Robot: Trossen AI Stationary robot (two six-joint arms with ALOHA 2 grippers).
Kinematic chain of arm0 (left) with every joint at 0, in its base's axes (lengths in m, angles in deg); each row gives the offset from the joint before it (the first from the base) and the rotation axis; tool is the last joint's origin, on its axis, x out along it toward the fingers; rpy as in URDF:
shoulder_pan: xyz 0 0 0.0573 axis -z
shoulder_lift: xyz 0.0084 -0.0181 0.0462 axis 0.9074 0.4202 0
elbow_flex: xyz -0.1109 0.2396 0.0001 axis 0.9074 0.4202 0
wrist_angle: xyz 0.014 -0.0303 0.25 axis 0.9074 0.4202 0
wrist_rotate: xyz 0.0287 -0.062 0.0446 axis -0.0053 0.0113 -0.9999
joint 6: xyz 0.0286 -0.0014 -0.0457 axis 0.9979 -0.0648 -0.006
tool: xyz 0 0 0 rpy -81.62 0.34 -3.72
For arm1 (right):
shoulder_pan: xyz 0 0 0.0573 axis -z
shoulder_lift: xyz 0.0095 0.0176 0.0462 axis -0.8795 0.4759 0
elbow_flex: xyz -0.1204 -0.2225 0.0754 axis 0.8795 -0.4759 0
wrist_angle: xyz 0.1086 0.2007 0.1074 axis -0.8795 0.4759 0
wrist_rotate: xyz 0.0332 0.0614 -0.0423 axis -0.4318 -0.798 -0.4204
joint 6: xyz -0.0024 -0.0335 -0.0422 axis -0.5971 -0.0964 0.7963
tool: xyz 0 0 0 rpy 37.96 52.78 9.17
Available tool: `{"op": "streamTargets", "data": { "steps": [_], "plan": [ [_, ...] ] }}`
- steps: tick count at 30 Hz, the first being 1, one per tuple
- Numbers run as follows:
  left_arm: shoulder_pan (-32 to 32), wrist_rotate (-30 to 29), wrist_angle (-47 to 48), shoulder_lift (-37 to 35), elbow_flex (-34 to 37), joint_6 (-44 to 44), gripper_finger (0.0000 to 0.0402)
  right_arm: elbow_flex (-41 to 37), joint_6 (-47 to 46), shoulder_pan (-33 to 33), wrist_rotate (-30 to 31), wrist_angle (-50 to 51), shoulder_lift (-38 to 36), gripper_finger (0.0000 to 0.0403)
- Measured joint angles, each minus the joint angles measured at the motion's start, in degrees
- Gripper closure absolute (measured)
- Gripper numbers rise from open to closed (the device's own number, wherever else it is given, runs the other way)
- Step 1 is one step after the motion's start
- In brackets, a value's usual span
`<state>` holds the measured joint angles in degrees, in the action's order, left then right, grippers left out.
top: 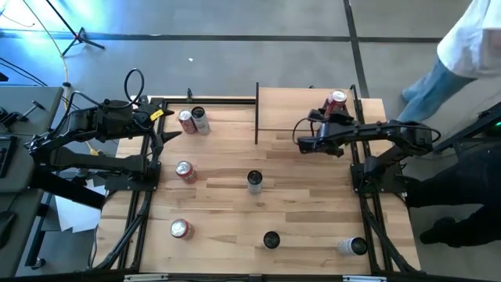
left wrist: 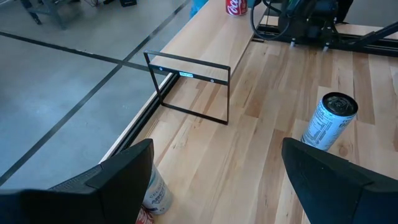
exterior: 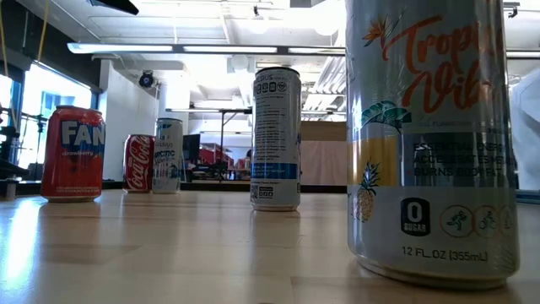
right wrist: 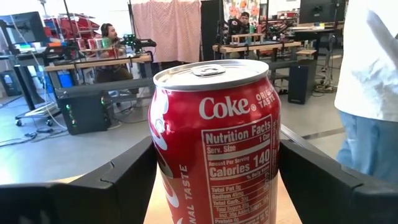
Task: Place canned beverage on shelf
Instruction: Put the red soda can on the shelf
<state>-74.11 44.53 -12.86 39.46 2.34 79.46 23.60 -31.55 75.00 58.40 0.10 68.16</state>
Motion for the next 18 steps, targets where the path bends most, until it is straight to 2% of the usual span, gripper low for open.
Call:
{"op": "streamTargets", "data": {
  "steps": [18],
  "plan": [
    [0.0, 0.0, 0.0, 0.0, 0.0, 0.0, 0.0067, 0.0, 4.0, 2.4, 0.7, -4.9, 0.0, 0.0109]
  ]
}}
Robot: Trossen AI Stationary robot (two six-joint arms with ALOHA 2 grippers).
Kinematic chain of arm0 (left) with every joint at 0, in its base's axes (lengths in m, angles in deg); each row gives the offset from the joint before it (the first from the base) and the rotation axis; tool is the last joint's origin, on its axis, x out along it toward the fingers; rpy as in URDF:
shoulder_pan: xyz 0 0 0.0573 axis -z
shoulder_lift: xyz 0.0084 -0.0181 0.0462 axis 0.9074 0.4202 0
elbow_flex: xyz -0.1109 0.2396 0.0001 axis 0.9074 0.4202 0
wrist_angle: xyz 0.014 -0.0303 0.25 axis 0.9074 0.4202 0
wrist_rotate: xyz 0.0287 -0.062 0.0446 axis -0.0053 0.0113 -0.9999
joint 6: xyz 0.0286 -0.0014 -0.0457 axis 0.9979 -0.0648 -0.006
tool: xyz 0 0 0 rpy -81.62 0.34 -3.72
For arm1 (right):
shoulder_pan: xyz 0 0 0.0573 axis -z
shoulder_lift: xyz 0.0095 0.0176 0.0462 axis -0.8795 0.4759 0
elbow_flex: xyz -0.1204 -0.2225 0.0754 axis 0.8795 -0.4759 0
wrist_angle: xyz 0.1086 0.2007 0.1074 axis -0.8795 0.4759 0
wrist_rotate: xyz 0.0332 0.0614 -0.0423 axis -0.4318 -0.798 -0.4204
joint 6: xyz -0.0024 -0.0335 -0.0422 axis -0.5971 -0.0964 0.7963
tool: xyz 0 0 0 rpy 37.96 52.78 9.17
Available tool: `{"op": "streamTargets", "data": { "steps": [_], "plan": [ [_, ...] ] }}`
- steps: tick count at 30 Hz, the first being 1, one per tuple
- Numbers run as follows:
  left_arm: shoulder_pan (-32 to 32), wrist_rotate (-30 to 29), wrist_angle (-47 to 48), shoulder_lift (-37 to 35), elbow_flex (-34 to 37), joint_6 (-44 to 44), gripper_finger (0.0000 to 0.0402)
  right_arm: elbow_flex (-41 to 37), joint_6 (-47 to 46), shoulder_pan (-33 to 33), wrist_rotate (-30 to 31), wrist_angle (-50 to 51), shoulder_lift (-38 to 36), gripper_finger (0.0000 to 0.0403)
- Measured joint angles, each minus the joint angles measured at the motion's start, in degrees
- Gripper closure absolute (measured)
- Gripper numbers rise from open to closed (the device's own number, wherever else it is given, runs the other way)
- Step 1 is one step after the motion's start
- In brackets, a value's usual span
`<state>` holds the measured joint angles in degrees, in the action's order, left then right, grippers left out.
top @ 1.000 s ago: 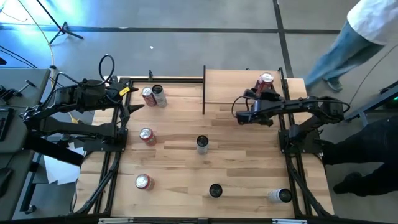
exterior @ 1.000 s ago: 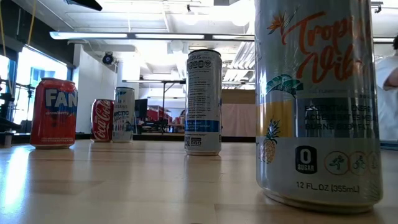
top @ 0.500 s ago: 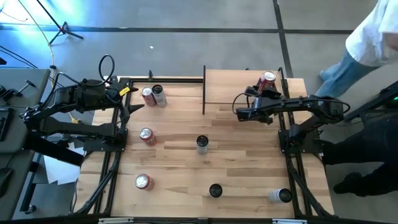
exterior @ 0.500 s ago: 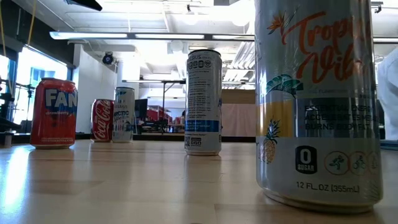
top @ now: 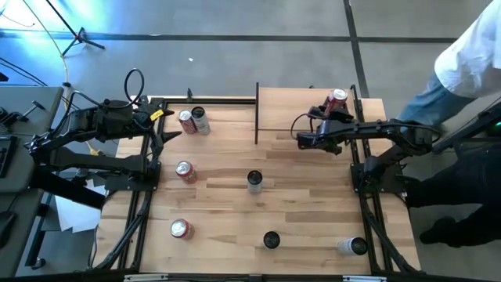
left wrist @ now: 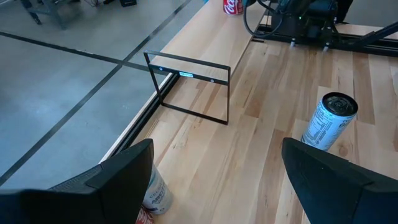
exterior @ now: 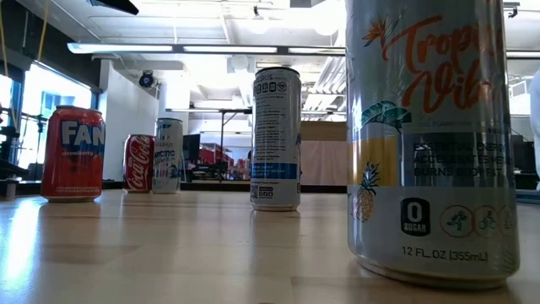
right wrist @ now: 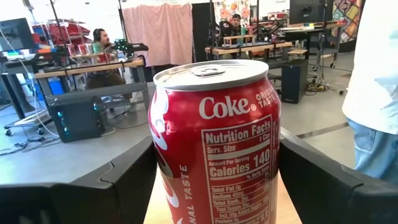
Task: Place canned beverage on shelf
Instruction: Put the red soda can on the shelf
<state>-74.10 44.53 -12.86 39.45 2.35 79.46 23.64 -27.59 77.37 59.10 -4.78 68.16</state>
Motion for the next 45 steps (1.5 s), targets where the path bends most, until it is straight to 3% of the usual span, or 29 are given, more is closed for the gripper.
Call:
{"op": "streamTargets", "data": {
  "steps": [11, 27, 36, 45],
  "plan": [
    [0.0, 0.0, 0.0, 0.0, 0.0, 0.0, 0.0067, 0.1, 0.6, -0.8, -0.7, -0.2, -0.1, 0.0102],
    [0.0, 0.0, 0.0, 0.0, 0.0, 0.0, 0.0067, 0.1, 3.8, -1.6, -2.7, -2.7, 0.0, 0.0009],
    [0.0, 0.0, 0.0, 0.0, 0.0, 0.0, 0.0067, 0.1, 3.8, -4.3, -2.9, -2.7, 0.0, 0.0003],
    [0.0, 0.0, 0.0, 0.0, 0.0, 0.0, 0.0067, 0.1, 3.8, -7.5, -11.5, -1.5, -3.4, 0.0003]
  ]
}}
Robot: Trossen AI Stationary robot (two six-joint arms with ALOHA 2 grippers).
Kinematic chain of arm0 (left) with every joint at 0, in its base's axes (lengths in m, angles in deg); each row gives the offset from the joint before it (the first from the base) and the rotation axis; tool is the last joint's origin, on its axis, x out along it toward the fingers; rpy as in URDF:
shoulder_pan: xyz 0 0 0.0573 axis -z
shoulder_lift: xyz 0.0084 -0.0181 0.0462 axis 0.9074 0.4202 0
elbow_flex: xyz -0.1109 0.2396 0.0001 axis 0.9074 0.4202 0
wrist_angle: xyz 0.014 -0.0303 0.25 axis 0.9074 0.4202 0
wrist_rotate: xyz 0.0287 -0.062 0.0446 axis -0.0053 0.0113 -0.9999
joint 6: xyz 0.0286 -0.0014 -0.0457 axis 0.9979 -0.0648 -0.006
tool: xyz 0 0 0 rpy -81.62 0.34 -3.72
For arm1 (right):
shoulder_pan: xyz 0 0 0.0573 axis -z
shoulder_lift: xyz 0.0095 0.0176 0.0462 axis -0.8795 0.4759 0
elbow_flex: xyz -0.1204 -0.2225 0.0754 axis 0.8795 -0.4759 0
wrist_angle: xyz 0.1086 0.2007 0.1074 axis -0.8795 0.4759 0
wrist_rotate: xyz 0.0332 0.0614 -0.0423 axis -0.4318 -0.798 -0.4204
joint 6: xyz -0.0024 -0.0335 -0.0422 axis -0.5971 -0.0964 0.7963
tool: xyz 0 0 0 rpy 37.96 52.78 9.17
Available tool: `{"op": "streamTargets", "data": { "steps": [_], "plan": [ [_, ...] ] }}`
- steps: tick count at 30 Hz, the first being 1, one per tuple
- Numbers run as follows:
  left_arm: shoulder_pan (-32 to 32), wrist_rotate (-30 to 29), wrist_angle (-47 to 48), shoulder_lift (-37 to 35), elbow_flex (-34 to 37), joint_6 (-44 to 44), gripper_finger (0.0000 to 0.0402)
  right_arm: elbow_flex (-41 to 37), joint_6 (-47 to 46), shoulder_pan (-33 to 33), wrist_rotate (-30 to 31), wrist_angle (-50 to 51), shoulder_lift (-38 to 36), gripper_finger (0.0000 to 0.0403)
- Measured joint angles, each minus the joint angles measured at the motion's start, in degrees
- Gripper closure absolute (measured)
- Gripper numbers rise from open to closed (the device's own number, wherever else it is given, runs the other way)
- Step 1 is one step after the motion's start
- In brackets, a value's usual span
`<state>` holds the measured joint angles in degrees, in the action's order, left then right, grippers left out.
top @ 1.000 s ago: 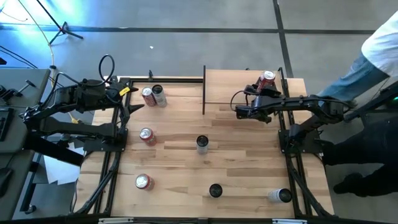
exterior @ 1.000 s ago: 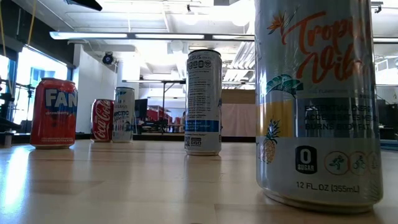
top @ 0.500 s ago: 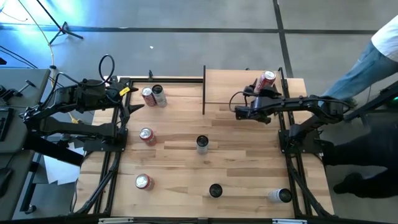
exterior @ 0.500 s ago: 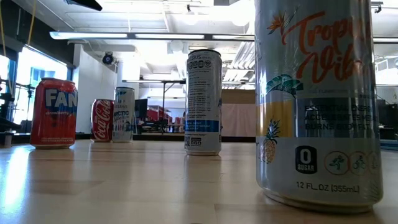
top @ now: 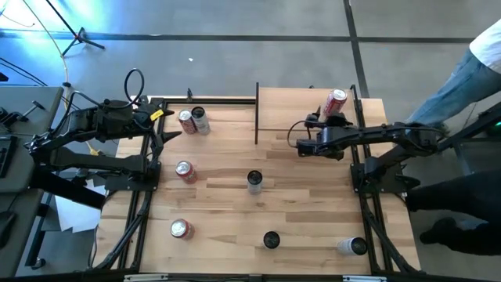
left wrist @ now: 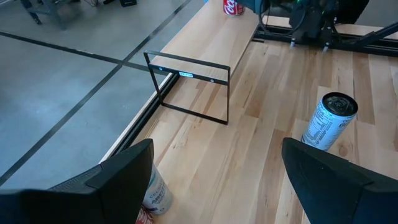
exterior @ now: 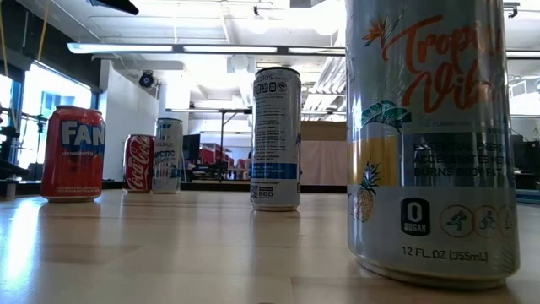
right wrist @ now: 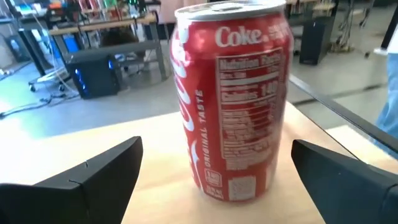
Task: Place canned beverage on shelf
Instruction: Put the red soda can on the shelf
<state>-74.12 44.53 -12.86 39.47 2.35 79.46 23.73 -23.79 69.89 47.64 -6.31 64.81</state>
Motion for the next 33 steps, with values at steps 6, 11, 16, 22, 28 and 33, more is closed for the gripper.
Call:
{"op": "streamTargets", "data": {
  "steps": [6, 11, 16, 22, 28, 33],
  "plan": [
    [0.0, 0.0, 0.0, 0.0, 0.0, 0.0, 0.0067, 0.0, 0.2, -2.3, -6.2, 0.6, -4.3, 0.0003],
    [0.0, 0.0, 0.0, 0.0, 0.0, 0.0, 0.0067, 0.0, 2.0, -5.9, -12.9, 0.9, -8.1, 0.0002],
    [0.0, 0.0, 0.0, 0.0, 0.0, 0.0, 0.0067, 1.3, 8.4, -9.0, -20.6, 1.2, -12.3, 0.0002],
    [0.0, 0.0, 0.0, 0.0, 0.0, 0.0, 0.0067, 10.2, 26.2, -9.3, -31.3, 6.0, -16.3, 0.0003],
    [0.0, 0.0, 0.0, 0.0, 0.0, 0.0, 0.0067, 21.8, 53.0, -9.0, -39.8, 8.8, -16.9, 0.0003],
    [0.0, 0.0, 0.0, 0.0, 0.0, 0.0, 0.0067, 29.2, 57.3, -7.7, -46.8, 12.6, -16.9, 0.0003]
  ]
}}
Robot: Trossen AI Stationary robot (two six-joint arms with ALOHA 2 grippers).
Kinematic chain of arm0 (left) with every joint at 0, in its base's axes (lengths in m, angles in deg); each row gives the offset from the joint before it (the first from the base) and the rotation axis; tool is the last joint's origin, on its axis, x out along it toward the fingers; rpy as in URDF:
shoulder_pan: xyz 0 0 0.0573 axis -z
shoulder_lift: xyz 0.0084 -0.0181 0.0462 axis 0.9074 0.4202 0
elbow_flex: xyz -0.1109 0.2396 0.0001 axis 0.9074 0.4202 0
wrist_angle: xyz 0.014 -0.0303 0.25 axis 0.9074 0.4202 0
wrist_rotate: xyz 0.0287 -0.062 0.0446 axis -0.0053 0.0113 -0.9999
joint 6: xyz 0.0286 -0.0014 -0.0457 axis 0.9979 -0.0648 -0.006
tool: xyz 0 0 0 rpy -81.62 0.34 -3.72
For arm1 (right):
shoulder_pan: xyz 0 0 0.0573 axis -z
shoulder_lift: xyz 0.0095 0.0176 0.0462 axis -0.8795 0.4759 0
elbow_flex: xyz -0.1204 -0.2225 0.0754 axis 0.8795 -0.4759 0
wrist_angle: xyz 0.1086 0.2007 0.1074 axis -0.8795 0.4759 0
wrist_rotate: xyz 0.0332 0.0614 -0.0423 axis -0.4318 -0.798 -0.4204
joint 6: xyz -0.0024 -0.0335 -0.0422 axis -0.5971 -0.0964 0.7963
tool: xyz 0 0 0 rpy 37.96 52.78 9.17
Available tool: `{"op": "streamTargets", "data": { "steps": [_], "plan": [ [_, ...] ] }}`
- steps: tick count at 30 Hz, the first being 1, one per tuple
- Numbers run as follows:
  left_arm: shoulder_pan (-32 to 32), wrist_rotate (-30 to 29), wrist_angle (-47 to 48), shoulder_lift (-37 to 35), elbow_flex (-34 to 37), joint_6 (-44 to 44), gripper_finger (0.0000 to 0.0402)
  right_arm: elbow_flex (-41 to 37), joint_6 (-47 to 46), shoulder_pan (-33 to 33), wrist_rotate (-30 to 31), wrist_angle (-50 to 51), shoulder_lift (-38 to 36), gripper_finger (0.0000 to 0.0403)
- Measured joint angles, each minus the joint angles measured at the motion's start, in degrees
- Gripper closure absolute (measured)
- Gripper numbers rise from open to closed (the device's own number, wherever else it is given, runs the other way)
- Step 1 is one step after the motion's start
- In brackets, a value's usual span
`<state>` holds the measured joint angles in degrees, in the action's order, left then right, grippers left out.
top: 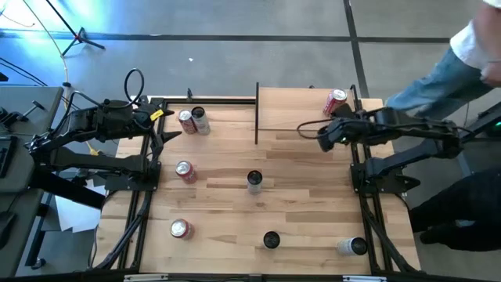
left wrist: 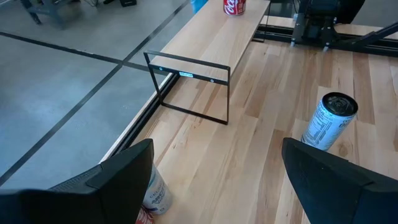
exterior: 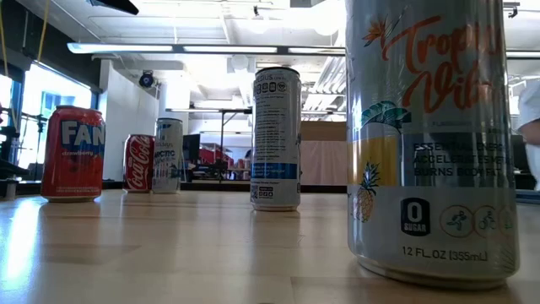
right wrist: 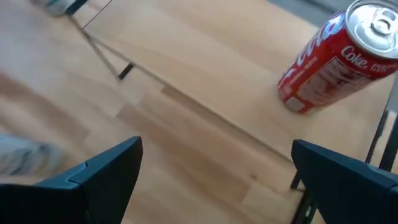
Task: Place canned beverage on shelf
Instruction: Put the red soda can on the shelf
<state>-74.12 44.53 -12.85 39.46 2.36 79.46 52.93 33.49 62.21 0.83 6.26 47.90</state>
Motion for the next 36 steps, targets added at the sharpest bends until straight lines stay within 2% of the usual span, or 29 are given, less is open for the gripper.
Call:
{"op": "streamTargets", "data": {
  "steps": [4, 9, 17, 22, 28, 33, 36],
  "plan": [
    [0.0, 0.0, 0.0, 0.0, 0.0, 0.0, 0.0067, 4.7, 0.8, 4.3, -8.3, 3.6, 0.0, 0.0003],
    [0.0, 0.0, 0.0, 0.0, 0.0, 0.0, 0.0067, 8.8, 7.6, 11.5, -19.2, 7.3, 0.7, 0.0003],
    [0.0, 0.0, 0.0, 0.0, 0.0, 0.0, 0.0067, 15.0, 22.7, 22.6, -29.5, 7.2, 5.5, 0.0003],
    [0.0, 0.0, 0.0, 0.0, 0.0, 0.0, 0.0067, 18.9, 30.8, 27.3, -34.9, 7.1, 8.9, 0.0003],
    [0.0, 0.0, 0.0, 0.0, 0.0, 0.0, 0.0067, 23.1, 41.1, 31.9, -35.0, 7.1, 11.0, 0.0003],
    [0.0, 0.0, 0.0, 0.0, 0.0, 0.0, 0.0067, 25.8, 51.2, 35.5, -27.4, 7.2, 11.2, 0.0003],
    [0.0, 0.0, 0.0, 0.0, 0.0, 0.0, 0.0067, 26.9, 53.8, 37.5, -25.0, 7.2, 11.2, 0.0003]
  ]
}}
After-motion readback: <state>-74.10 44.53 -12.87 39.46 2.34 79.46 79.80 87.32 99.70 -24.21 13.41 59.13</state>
